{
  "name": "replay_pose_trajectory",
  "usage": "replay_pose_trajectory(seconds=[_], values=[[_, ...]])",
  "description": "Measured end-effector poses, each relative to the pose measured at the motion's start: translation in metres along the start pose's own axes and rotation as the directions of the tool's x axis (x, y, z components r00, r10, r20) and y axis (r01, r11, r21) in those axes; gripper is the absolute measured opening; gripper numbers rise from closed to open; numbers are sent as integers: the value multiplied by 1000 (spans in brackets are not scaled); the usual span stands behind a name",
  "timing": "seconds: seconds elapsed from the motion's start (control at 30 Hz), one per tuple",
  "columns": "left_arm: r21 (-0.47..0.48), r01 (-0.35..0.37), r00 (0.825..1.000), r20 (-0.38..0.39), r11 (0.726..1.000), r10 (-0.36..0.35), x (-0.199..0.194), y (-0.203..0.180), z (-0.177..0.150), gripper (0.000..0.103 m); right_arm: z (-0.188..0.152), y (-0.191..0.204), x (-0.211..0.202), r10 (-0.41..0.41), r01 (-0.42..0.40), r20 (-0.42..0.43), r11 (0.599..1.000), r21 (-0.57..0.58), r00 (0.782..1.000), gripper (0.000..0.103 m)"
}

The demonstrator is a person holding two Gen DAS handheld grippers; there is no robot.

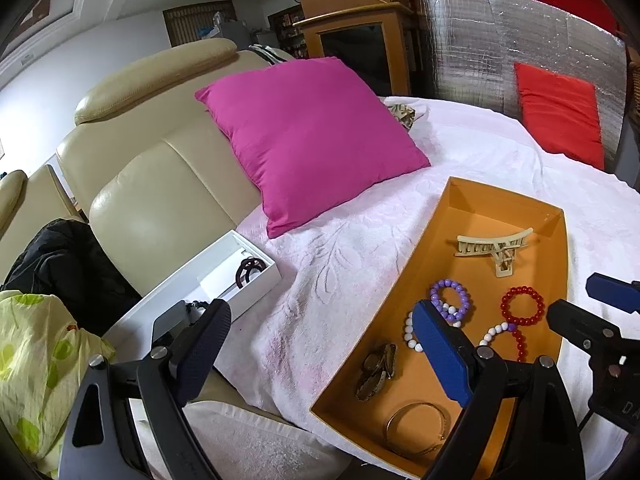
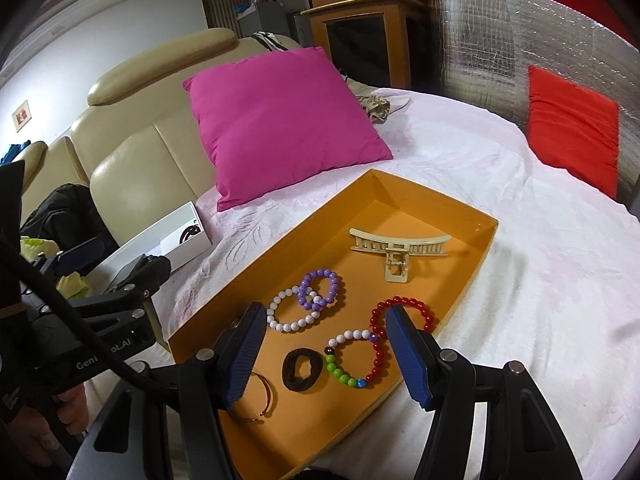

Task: Organize jewelry

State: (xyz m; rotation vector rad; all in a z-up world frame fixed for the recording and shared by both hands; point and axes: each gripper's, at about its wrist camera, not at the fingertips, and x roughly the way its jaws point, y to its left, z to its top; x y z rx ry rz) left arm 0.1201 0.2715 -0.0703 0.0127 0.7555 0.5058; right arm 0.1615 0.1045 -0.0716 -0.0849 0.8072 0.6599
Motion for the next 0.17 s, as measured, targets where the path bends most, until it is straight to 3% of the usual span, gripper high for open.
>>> replay_pose_trajectory(seconds=[0.17], values=[[25, 16, 1000, 2, 1000, -16, -10, -21, 4, 92, -2, -14, -6, 24, -24, 20, 999, 35, 1000, 66]])
